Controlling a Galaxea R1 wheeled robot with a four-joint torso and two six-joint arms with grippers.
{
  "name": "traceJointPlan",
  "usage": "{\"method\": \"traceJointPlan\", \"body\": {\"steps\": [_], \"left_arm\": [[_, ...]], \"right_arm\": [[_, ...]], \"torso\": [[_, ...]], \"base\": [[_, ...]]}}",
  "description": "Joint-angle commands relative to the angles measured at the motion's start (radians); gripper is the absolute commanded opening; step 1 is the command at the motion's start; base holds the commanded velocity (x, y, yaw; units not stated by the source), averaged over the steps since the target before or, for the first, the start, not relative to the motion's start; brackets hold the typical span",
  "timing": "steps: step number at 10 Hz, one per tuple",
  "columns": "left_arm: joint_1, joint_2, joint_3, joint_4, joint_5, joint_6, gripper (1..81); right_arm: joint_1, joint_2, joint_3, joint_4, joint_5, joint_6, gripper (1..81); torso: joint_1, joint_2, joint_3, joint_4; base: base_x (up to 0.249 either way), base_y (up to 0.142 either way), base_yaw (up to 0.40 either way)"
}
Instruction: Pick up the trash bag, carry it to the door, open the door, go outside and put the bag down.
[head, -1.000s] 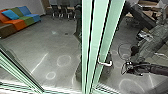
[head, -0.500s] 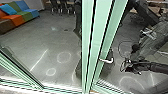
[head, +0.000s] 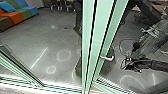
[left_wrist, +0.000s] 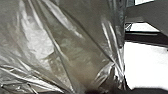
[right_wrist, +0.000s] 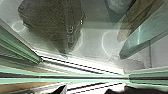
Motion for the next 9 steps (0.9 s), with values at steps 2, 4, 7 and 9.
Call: {"method": "traceJointPlan", "body": {"steps": [2,4,7,9], "left_arm": [[0.02,0.0,0.016,0.006,0.114,0.008,1.0],[0.018,0.002,0.016,0.004,0.114,0.008,1.0],[0.018,0.005,0.016,0.006,0.114,0.008,1.0],[0.018,0.01,0.016,0.009,0.114,0.008,1.0]], "right_arm": [[0.215,-0.04,-0.07,-0.177,-0.005,-0.05,81.1],[0.221,-0.043,-0.055,-0.199,-0.016,-0.076,81.1],[0.264,-0.069,-0.003,-0.192,-0.022,-0.133,81.1],[0.285,-0.072,0.053,-0.141,-0.024,-0.13,81.1]], "torso": [[0.0,0.0,-0.125,0.0],[0.001,0.001,-0.097,0.0],[0.002,0.001,-0.118,0.0],[0.002,0.002,-0.118,0.0]], "base": [[0.0,0.0,0.0],[0.0,0.0,0.0],[0.0,0.0,0.0],[0.0,0.0,0.0]]}}
